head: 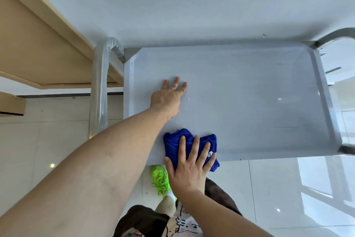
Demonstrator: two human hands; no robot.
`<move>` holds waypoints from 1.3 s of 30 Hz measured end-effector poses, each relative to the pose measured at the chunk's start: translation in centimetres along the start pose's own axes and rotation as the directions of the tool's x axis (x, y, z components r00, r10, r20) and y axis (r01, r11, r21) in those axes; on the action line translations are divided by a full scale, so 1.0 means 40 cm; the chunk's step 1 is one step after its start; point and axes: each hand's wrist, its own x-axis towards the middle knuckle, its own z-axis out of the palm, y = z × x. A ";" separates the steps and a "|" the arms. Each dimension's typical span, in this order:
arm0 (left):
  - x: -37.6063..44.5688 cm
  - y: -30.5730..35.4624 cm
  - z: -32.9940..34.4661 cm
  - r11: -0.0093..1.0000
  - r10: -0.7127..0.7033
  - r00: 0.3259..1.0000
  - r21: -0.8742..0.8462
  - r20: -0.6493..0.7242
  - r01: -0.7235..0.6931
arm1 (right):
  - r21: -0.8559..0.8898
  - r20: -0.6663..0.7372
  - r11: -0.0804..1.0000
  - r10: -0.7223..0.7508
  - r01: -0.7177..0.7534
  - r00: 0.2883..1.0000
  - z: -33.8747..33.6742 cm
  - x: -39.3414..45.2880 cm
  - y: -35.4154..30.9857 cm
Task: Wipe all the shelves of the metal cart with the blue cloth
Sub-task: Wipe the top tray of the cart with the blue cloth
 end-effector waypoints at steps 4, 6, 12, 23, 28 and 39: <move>-0.007 -0.019 0.010 0.997 0.017 0.999 -0.075 -0.032 -0.019 | 0.019 0.019 0.998 -0.062 0.062 0.998 0.002 0.000 -0.058; -0.025 -0.037 0.027 0.978 0.018 0.997 -0.206 -0.075 -0.034 | 0.019 0.023 0.999 -0.046 0.046 0.999 -0.001 0.018 -0.079; -0.103 -0.115 0.093 0.887 -0.217 0.935 -0.456 -0.281 0.069 | -0.009 0.015 0.995 -0.098 0.098 0.995 -0.017 0.098 -0.100; -0.167 -0.149 0.148 0.814 -0.433 0.822 -0.553 -0.370 0.179 | -0.035 0.003 0.993 -0.111 0.111 0.994 -0.022 0.136 -0.114; -0.161 -0.151 0.151 0.802 -0.446 0.819 -0.566 -0.360 0.188 | -0.025 0.031 0.997 -0.066 0.067 0.997 -0.050 0.262 -0.135; -0.155 -0.122 0.151 0.732 -0.513 0.791 -0.652 -0.333 0.200 | -0.008 -0.065 0.994 -0.111 0.111 0.992 -0.084 0.482 -0.189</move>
